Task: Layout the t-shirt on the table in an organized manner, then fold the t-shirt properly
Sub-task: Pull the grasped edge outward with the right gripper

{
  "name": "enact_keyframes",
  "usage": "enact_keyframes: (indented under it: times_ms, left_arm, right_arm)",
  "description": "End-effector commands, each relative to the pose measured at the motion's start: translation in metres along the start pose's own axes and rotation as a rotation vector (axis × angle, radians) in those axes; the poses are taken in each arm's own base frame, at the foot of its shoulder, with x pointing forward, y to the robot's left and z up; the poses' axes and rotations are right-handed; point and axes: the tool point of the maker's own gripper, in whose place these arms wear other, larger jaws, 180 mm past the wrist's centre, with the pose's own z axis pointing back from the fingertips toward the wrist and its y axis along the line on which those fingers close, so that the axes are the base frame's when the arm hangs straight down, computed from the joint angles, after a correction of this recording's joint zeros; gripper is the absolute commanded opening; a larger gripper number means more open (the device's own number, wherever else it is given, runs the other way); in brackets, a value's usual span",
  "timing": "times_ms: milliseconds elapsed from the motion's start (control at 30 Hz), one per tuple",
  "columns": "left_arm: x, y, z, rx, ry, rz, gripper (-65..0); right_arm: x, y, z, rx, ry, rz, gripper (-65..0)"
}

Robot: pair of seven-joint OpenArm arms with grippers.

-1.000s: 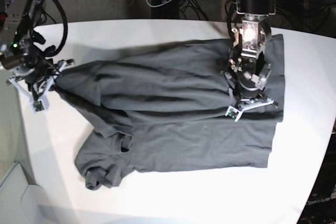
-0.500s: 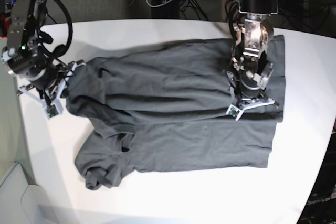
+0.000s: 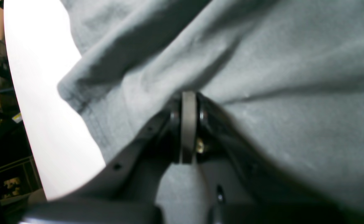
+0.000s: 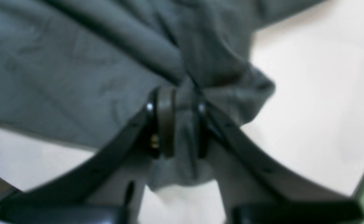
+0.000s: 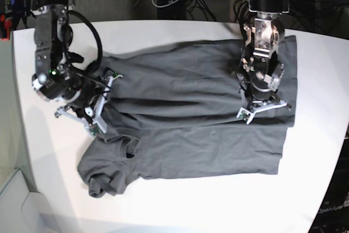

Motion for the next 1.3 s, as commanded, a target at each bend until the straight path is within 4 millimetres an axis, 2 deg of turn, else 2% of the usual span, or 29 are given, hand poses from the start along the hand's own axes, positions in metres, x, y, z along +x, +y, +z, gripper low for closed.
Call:
enact_keyframes:
  times_ms: [0,133,233,300,400,500,633,733,833,1000,1100,1200,1267]
  left_arm:
    - [0.004,0.006,0.001,0.013,-0.002,0.001,-64.8]
    - [0.004,0.005,0.001,0.011,-0.003,0.003,-64.8]
    - [0.005,0.005,0.001,0.012,-0.005,0.005,-64.8]
    - [0.005,0.005,0.001,0.014,-0.004,0.004,-64.8]
    - [0.004,0.006,0.001,0.015,-0.002,0.003,-64.8]
    - [0.005,0.006,0.0,0.014,-0.005,0.003,-64.8]
    - [0.008,0.006,0.0,0.014,-0.012,0.007,-64.8]
    - [0.008,0.006,0.0,0.013,-0.013,0.006,-64.8]
    - [0.008,0.006,0.0,0.013,-0.013,0.006,-64.8]
    - [0.008,0.007,0.0,0.015,-0.012,0.006,-64.8]
    - [0.005,0.005,0.0,0.011,-0.007,0.005,-64.8]
    - [0.004,0.004,0.0,0.01,-0.006,0.004,-64.8]
    - [0.004,0.004,0.0,0.009,-0.004,0.004,-64.8]
  right_arm:
    - [0.022,-0.009,0.007,-0.026,-0.069,0.02,-50.0]
    - [0.043,-0.004,0.006,-0.015,-0.097,0.081,-45.7]
    - [0.043,-0.029,0.014,-0.074,-0.105,0.05,-45.7]
    - [0.034,-0.052,0.022,-0.125,-0.104,-0.016,-45.6]
    - [-0.002,-0.085,0.036,-0.206,-0.07,-0.144,-45.3]
    - [-0.039,-0.097,0.045,-0.246,-0.019,-0.222,-45.2]
    - [-0.088,-0.076,0.043,-0.211,0.091,-0.239,-45.2]
    - [-0.108,-0.058,0.041,-0.177,0.131,-0.254,-45.2]
    - [-0.113,-0.044,0.036,-0.15,0.14,-0.28,-42.7]
    - [-0.121,-0.033,0.033,-0.126,0.156,-0.303,-28.8]
    - [-0.121,-0.031,0.031,-0.123,0.156,-0.308,-28.5]
    - [-0.124,-0.02,0.023,-0.085,0.177,-0.297,-28.4]
    - [-0.135,-0.015,0.013,-0.057,0.212,-0.314,-28.4]
